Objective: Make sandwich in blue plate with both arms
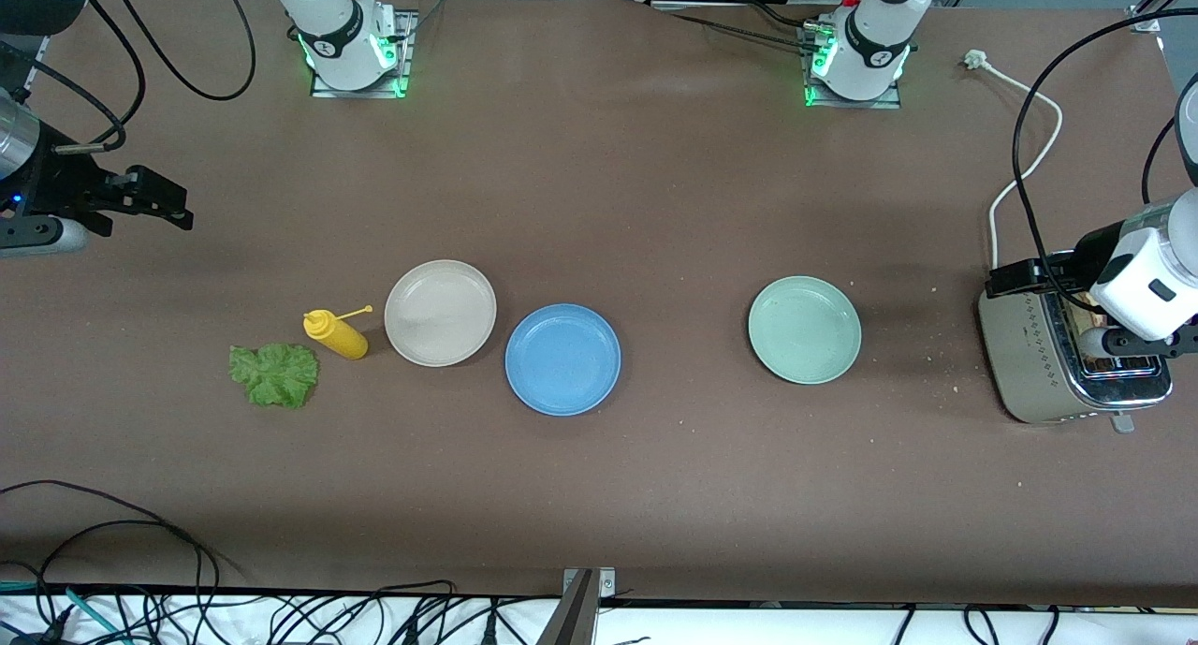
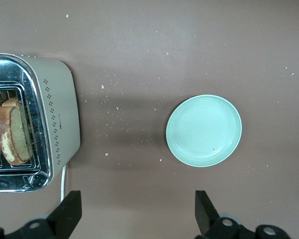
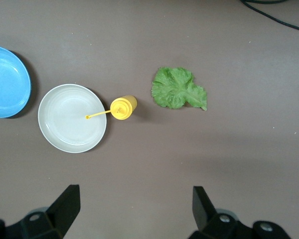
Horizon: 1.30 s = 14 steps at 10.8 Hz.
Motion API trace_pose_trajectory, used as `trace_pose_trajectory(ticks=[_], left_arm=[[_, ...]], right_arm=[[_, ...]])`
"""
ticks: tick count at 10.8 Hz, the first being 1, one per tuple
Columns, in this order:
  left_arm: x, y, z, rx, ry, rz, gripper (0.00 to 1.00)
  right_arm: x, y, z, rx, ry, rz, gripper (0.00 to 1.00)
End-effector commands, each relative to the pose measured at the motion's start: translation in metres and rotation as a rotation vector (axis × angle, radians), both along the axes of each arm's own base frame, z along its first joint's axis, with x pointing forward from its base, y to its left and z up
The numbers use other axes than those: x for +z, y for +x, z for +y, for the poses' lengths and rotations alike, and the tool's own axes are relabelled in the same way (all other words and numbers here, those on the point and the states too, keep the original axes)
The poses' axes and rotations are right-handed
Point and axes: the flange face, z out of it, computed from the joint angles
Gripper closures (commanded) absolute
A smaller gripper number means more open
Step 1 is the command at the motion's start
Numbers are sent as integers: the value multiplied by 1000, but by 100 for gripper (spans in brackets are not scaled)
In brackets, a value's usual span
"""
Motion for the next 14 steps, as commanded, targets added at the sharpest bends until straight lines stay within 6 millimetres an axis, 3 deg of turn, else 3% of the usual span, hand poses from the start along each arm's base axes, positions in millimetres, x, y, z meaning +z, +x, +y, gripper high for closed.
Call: trace_pose_trajectory(ticks=[1,14], left_arm=[[8,-7,-2,-19,-15,-3,0],[2,-7,-2,-21,-17,7,0]], right_arm=[[6,4,-2,10,17,-6,0],[10,7,-2,12,19,-17,0]])
